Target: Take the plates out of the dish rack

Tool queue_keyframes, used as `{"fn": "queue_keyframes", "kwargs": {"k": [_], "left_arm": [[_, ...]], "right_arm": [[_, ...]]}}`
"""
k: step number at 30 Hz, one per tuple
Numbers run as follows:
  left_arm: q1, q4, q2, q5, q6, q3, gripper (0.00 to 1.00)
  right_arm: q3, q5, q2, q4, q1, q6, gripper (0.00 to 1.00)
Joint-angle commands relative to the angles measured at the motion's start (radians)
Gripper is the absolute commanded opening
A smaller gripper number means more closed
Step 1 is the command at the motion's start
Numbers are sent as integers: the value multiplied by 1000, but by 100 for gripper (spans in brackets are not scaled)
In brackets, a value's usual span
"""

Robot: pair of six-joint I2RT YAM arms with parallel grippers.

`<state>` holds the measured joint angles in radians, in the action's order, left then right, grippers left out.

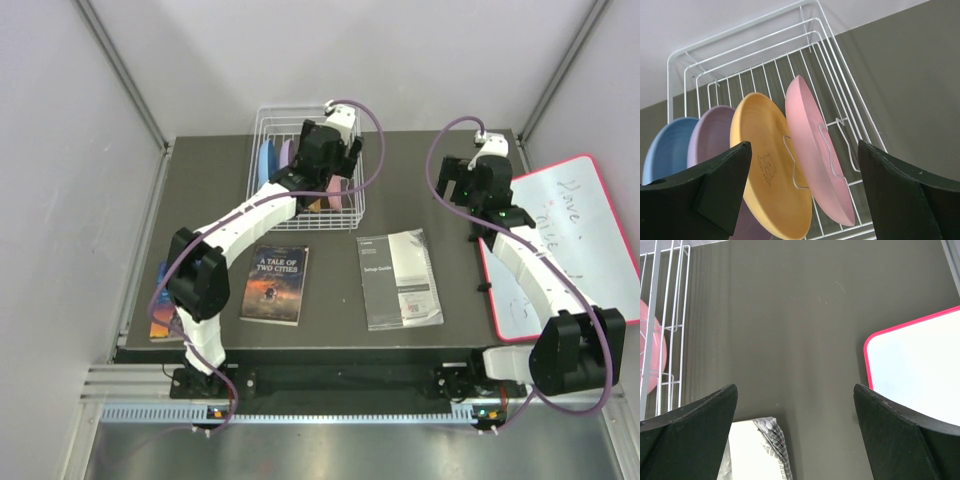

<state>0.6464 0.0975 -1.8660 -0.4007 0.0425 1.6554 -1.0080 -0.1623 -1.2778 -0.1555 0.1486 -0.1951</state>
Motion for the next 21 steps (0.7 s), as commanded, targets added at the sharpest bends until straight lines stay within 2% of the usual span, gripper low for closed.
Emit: {"fn": "queue_keyframes", "kwargs": {"k": [1, 3, 5, 8, 13, 18, 21], "left_arm": [[7, -27, -16, -73, -85, 64, 88], [9, -16, -24, -82, -107, 75, 85], [10, 1, -38, -87, -128, 83, 77], [18, 24, -61, -108, -147, 102, 74], [22, 62, -97, -145, -174, 121, 75], [25, 53, -105, -151, -190, 92, 81], [27, 57, -117, -179, -194, 84, 80]], "right_arm": [[-9, 4, 1, 30, 8, -17, 100], [-9, 3, 3, 30, 6, -24, 100], [-9, 3, 1, 28, 6, -27, 100], [-9, 0, -5, 22, 6, -41, 100], [-9, -2, -12, 7, 6, -55, 100], [-6, 0, -21, -4, 8, -60, 100], [-3, 6, -31, -7, 6, -66, 100]]}}
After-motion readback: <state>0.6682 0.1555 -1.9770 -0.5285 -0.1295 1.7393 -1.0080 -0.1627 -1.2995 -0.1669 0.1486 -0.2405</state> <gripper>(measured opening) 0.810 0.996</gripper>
